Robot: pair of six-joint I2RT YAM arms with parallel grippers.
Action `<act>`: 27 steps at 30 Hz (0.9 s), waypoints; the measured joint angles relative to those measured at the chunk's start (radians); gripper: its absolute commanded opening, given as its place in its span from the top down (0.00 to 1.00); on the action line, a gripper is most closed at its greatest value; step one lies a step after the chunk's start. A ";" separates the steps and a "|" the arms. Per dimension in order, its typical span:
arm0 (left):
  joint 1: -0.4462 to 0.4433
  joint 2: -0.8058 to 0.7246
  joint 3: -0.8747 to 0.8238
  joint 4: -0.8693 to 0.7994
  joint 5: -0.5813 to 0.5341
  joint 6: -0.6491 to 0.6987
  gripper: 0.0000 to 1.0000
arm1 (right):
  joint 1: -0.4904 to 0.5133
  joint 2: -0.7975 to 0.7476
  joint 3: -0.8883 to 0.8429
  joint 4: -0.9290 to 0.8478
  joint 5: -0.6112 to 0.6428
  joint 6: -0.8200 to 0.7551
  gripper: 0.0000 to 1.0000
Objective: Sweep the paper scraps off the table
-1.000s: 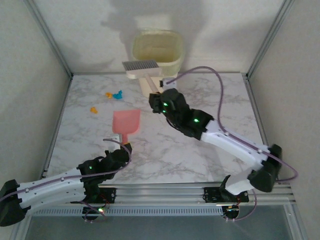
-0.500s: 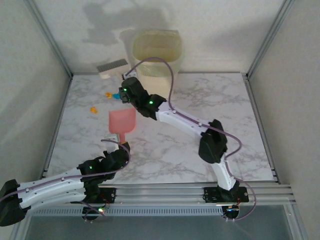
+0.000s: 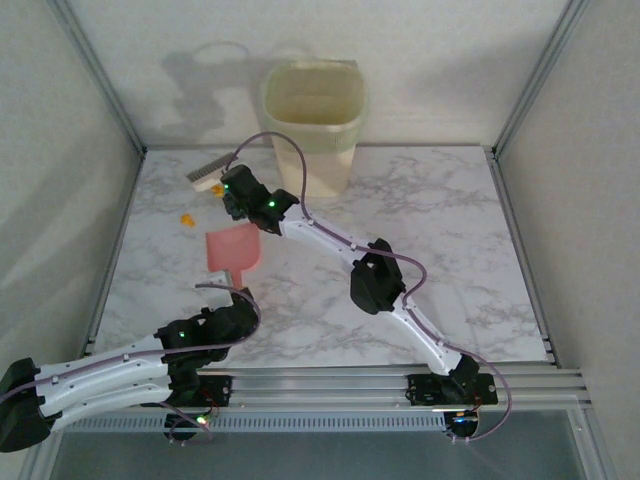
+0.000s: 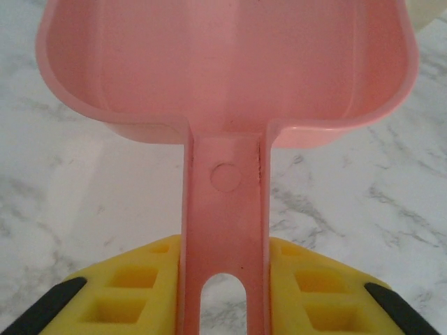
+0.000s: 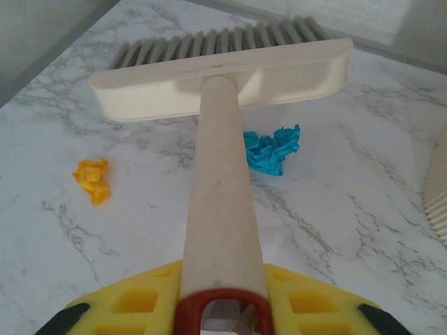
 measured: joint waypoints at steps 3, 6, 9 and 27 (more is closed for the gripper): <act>0.000 0.018 0.003 -0.066 0.053 -0.096 1.00 | -0.005 0.024 0.032 -0.008 -0.018 0.023 1.00; 0.000 0.036 0.005 -0.121 0.114 -0.166 1.00 | -0.013 0.042 0.049 -0.001 -0.027 0.048 1.00; 0.000 0.039 0.019 -0.174 0.153 -0.212 1.00 | -0.022 0.077 0.083 0.006 -0.026 0.072 1.00; 0.000 -0.261 0.140 -0.349 0.074 -0.326 1.00 | -0.062 0.142 0.067 -0.065 -0.042 0.163 1.00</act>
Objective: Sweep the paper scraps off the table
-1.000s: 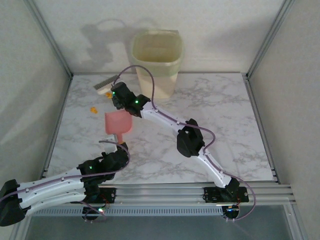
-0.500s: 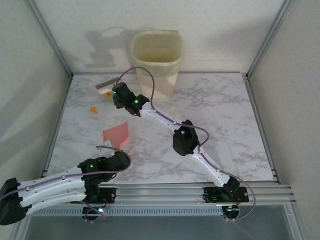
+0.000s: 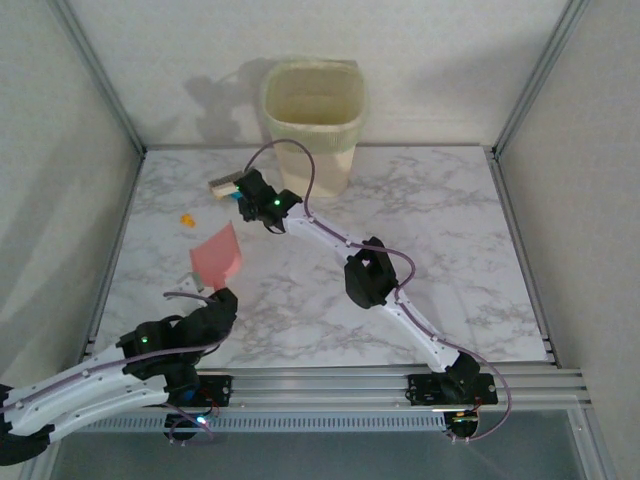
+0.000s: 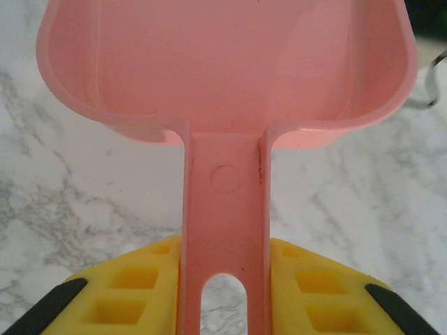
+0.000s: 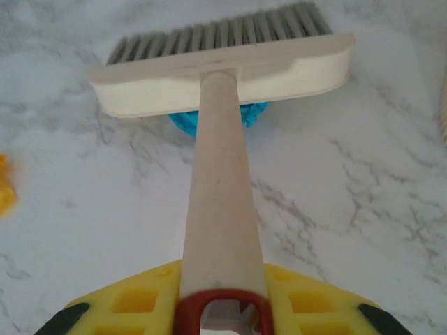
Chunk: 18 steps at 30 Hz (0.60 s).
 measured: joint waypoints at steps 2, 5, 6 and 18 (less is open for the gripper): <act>0.000 -0.049 0.006 -0.008 -0.029 0.000 1.00 | 0.005 -0.049 -0.107 0.014 -0.001 -0.006 1.00; 0.000 -0.099 0.013 -0.015 -0.072 0.006 1.00 | 0.019 -0.160 -0.300 0.055 -0.001 -0.014 1.00; 0.000 -0.108 0.015 -0.017 -0.085 0.011 1.00 | 0.025 -0.197 -0.354 0.061 -0.001 -0.017 1.00; 0.000 -0.102 0.034 -0.001 -0.193 0.077 0.98 | 0.059 -0.616 -0.970 0.148 0.025 -0.005 1.00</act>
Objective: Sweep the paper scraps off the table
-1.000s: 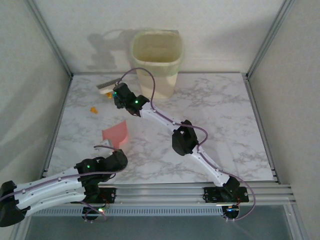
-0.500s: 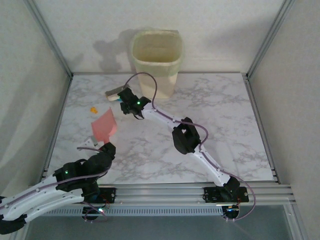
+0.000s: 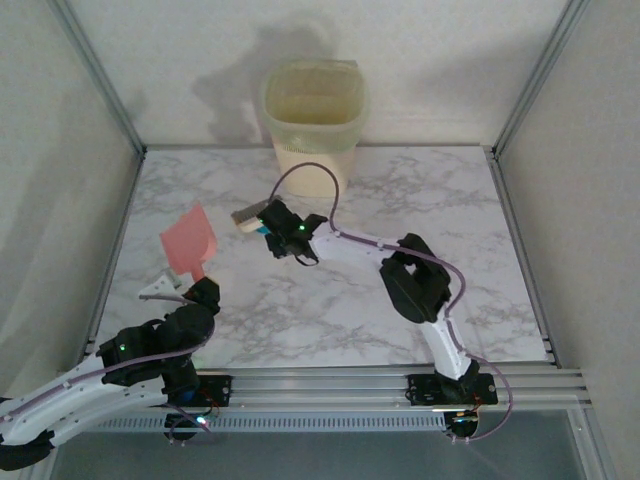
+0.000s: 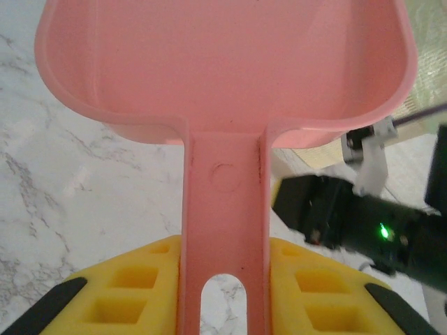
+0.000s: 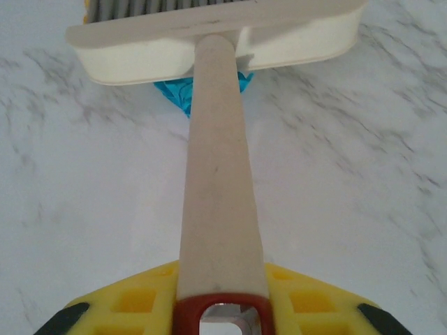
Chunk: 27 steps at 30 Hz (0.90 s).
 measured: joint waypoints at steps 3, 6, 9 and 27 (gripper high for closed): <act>0.000 0.018 0.011 0.016 -0.017 0.019 0.98 | 0.009 -0.124 -0.154 0.004 0.025 0.014 1.00; 0.000 0.042 0.026 0.029 -0.026 0.038 0.97 | 0.015 -0.265 -0.308 0.009 0.047 0.033 1.00; 0.000 0.051 0.031 0.036 -0.033 0.053 0.97 | 0.017 -0.401 -0.435 0.008 0.056 0.052 1.00; 0.000 -0.024 0.080 0.035 -0.017 0.084 0.95 | 0.135 -0.164 -0.066 0.219 0.068 -0.011 1.00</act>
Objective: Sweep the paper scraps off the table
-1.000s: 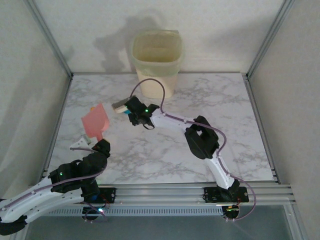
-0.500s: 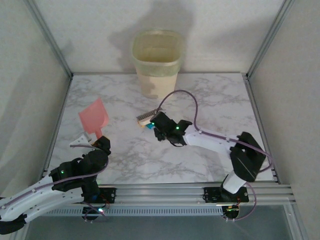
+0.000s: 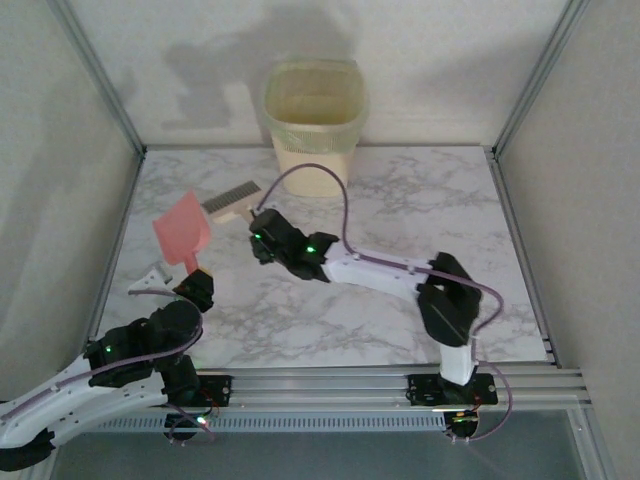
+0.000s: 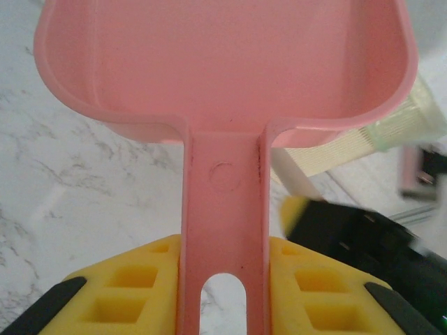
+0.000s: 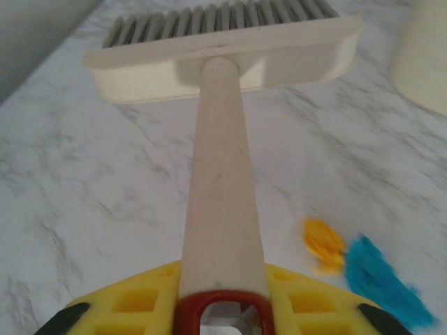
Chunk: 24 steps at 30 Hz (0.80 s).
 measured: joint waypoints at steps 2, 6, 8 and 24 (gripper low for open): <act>0.000 -0.002 0.013 -0.012 0.000 -0.004 0.95 | 0.002 0.111 0.125 0.000 -0.017 -0.014 1.00; 0.000 -0.014 0.027 -0.043 0.000 -0.017 0.95 | 0.003 0.324 0.362 -0.013 -0.069 -0.024 1.00; 0.000 -0.029 0.029 -0.049 0.000 -0.023 0.96 | 0.005 0.418 0.478 -0.046 -0.082 -0.025 1.00; 0.000 -0.049 0.025 -0.050 0.000 -0.027 0.95 | 0.041 0.795 1.026 -0.304 -0.101 -0.042 1.00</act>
